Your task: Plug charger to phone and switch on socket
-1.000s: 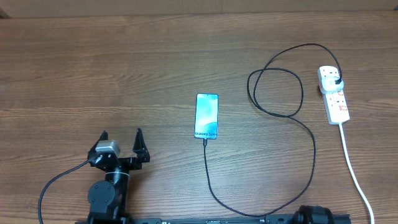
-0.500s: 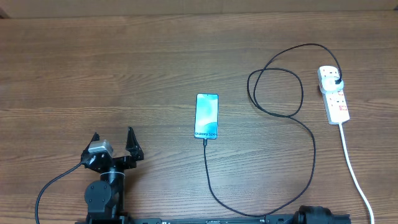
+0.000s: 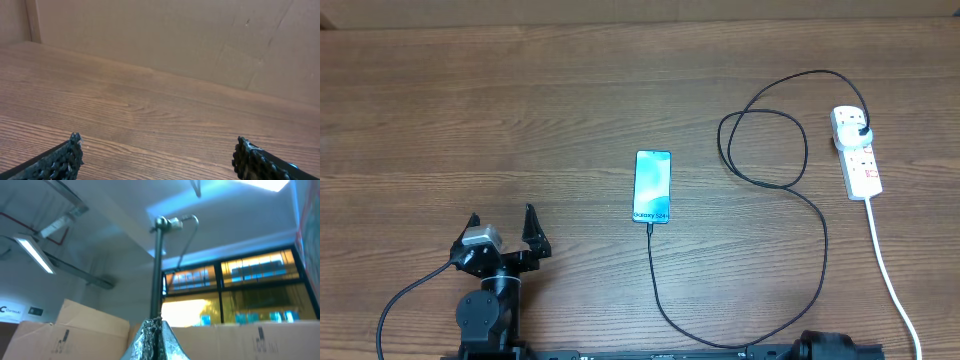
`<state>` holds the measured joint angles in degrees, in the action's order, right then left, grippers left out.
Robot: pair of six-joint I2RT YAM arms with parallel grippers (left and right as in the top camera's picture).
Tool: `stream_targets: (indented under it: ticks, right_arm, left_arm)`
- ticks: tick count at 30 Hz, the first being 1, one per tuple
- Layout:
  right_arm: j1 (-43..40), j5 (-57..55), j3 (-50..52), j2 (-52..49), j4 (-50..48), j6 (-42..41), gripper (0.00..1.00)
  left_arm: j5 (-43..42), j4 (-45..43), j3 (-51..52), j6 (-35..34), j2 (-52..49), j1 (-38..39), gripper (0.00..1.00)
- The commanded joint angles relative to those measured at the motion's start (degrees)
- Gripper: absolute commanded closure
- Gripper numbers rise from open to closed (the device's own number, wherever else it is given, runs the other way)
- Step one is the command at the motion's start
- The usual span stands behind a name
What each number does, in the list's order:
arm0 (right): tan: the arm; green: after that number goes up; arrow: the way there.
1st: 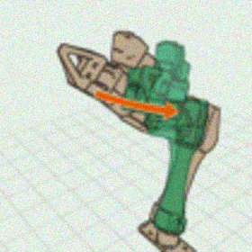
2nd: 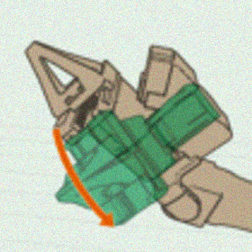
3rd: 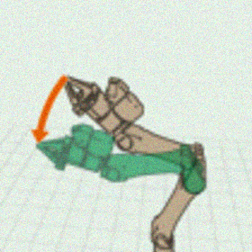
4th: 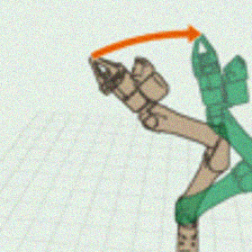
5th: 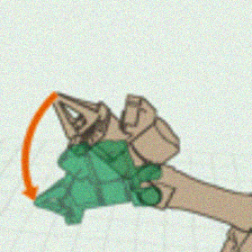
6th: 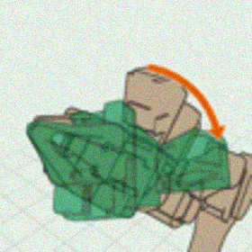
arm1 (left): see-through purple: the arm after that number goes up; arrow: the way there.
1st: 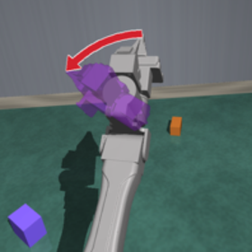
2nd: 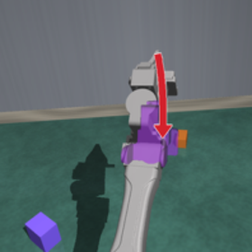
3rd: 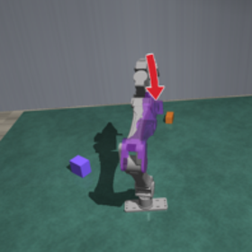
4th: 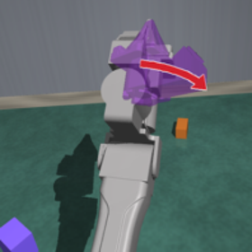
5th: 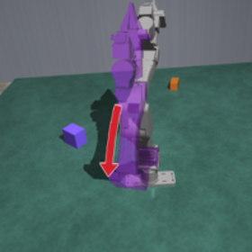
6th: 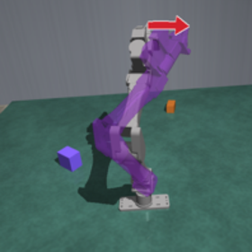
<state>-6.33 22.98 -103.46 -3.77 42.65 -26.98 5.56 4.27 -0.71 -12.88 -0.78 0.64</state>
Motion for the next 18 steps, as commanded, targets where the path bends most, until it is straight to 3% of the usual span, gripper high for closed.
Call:
stream_targets:
  ticks: [1, 5, 18]
  right_arm:
    - [0.3, -1.1, 0.3, 1.7, -0.3, 0.5, 0.96]
    - [0.3, -1.0, 0.3, 1.8, -0.4, 0.5, 0.96]
    - [0.3, -0.1, 0.3, 1.8, -6.2, 0.6, 0.96]
  left_arm:
    - [-0.3, -0.2, 0.3, 2.3, 0.5, -0.3, 0.00]
    - [-1.0, -0.2, 0.3, 8.2, 0.5, -0.3, 0.01]
    - [-2.4, 0.0, 0.3, 8.2, 0.5, -0.3, 0.00]
